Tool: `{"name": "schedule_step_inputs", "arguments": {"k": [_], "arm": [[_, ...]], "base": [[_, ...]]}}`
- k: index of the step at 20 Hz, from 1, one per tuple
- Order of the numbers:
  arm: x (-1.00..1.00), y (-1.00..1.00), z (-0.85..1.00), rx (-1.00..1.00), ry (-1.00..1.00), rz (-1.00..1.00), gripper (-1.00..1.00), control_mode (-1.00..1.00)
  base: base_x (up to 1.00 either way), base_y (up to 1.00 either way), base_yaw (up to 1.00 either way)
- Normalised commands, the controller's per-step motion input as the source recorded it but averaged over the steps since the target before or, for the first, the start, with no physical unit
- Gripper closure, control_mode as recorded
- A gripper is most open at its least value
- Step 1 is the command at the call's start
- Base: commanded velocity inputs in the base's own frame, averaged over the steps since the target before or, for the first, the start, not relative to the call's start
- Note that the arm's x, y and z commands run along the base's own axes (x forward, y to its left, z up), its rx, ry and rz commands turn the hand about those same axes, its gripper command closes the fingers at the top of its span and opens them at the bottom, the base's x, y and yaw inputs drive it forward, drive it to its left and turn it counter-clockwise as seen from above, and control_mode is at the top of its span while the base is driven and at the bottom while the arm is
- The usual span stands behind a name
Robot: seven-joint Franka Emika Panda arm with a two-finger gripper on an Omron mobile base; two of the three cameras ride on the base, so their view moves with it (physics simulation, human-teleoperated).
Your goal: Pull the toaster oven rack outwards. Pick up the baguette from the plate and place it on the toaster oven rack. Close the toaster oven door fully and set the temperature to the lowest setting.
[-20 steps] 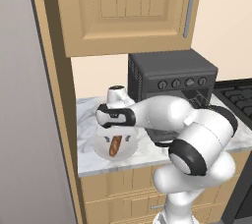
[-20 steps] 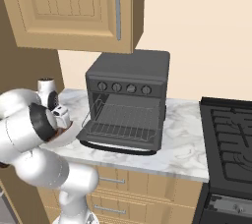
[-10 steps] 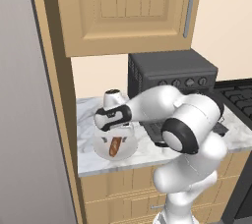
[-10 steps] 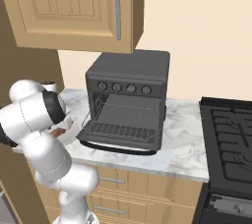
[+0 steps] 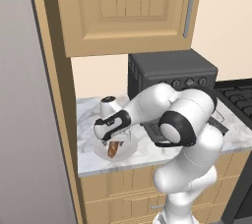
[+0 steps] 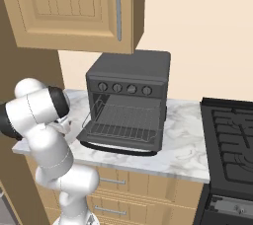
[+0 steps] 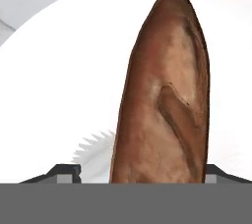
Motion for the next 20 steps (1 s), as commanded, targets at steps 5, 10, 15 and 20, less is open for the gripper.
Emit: {"name": "schedule_step_inputs", "arguments": {"k": [5,10,15,20], "arm": [[0.0,0.0,-0.27,-0.02,-0.09,-0.09,1.0,-1.0],[-0.16,-0.24,0.09,0.09,-0.22,-0.25,1.0,-1.0],[-0.14,-0.27,0.61,0.18,-0.07,-0.3,1.0,-1.0],[-0.13,-0.4,0.91,0.2,0.01,-0.19,1.0,-1.0]], "base": [[0.0,0.0,0.0],[0.0,0.0,0.0],[0.0,0.0,0.0],[0.0,0.0,0.0]]}}
